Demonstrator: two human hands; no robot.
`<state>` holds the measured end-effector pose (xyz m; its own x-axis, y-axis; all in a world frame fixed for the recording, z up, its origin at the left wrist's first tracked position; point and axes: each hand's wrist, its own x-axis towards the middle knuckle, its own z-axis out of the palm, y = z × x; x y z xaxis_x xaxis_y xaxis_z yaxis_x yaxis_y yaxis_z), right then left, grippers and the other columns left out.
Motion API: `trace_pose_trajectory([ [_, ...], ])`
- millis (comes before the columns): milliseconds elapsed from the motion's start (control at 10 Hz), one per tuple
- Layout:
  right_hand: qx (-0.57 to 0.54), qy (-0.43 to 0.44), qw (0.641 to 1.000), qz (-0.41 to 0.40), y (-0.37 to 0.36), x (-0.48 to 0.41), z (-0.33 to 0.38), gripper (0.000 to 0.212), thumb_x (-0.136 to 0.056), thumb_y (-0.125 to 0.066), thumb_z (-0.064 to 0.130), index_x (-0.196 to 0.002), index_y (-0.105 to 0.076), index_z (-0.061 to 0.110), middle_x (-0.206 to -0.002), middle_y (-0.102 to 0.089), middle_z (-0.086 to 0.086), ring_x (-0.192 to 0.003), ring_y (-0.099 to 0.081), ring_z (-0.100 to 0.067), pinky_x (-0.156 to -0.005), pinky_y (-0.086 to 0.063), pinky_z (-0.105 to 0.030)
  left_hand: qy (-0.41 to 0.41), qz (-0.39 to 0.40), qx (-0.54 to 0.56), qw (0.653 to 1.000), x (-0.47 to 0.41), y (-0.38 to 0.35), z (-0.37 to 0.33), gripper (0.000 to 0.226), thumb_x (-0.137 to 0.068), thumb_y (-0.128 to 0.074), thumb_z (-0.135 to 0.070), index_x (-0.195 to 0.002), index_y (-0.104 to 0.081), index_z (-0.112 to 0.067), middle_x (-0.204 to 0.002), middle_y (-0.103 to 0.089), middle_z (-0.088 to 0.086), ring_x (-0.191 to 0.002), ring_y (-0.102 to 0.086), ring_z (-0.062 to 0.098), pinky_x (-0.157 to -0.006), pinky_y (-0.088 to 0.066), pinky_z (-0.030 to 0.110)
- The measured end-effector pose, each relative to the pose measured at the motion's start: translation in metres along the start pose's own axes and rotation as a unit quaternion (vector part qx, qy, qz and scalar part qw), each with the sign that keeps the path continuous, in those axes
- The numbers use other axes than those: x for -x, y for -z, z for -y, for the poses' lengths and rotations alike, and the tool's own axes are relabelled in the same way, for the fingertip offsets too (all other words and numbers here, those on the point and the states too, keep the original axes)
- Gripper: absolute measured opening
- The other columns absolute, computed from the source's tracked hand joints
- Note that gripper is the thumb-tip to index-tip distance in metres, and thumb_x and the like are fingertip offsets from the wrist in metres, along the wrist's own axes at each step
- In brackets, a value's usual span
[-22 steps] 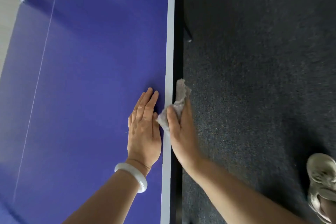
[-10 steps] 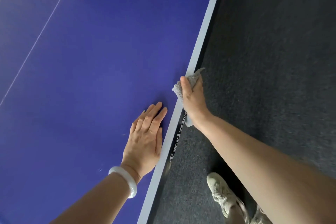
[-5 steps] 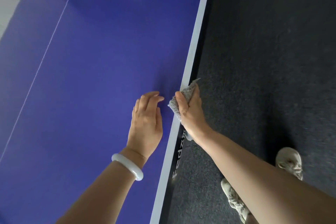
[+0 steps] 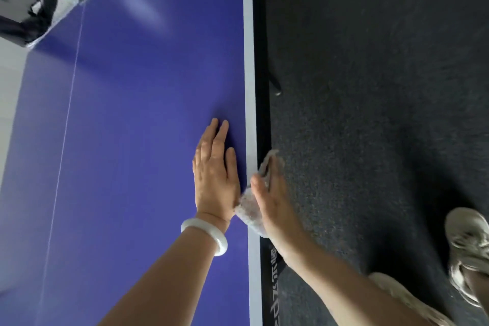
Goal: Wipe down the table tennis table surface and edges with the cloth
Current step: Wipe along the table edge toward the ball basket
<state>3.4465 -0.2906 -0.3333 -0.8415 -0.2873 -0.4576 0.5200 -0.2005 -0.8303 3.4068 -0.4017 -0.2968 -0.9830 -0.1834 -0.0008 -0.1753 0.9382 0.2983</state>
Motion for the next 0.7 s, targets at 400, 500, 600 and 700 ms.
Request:
trace_pose_trajectory([
  [400, 0.132, 0.128, 0.975, -0.124, -0.006, -0.026, -0.002, 0.052, -0.108, -0.034, 0.019, -0.153, -0.013, 0.035, -0.148, -0.021, 0.033, -0.131, -0.026, 0.024, -0.118, -0.024, -0.02, -0.009, -0.001, -0.018, 1.0, -0.007, -0.003, 0.001, 0.051, -0.1, -0.03, -0.026, -0.151, -0.033, -0.025, -0.16, -0.024, -0.01, -0.144, -0.025, 0.012, -0.115, -0.007, 0.016],
  [500, 0.052, 0.129, 0.989, -0.06, -0.024, 0.024, -0.029, 0.044, -0.105, -0.029, 0.034, -0.143, -0.011, 0.045, -0.155, -0.002, 0.036, -0.147, -0.004, 0.01, -0.125, -0.008, -0.036, -0.02, -0.004, -0.033, 0.999, -0.005, -0.003, 0.004, 0.05, -0.102, -0.029, -0.023, -0.152, -0.032, -0.023, -0.16, -0.024, -0.007, -0.146, -0.023, 0.013, -0.118, -0.005, 0.019],
  [600, 0.005, 0.126, 0.988, -0.088, -0.018, -0.007, -0.021, 0.05, -0.099, -0.028, 0.041, -0.145, -0.009, 0.045, -0.155, 0.003, 0.04, -0.147, 0.001, 0.008, -0.125, -0.004, -0.033, -0.016, -0.002, -0.031, 0.999, -0.008, -0.004, 0.004, 0.051, -0.101, -0.029, -0.023, -0.152, -0.032, -0.024, -0.161, -0.023, -0.007, -0.145, -0.023, 0.013, -0.118, -0.006, 0.019],
  [700, -0.013, 0.099, 0.991, -0.084, -0.004, -0.081, 0.034, 0.053, -0.107, -0.028, 0.032, -0.156, -0.008, 0.024, -0.165, -0.001, 0.009, -0.151, -0.001, -0.004, -0.125, -0.006, -0.037, -0.009, 0.006, -0.03, 0.999, -0.008, -0.004, 0.001, 0.051, -0.101, -0.03, -0.025, -0.152, -0.031, -0.025, -0.161, -0.022, -0.01, -0.144, -0.024, 0.012, -0.118, -0.009, 0.022],
])
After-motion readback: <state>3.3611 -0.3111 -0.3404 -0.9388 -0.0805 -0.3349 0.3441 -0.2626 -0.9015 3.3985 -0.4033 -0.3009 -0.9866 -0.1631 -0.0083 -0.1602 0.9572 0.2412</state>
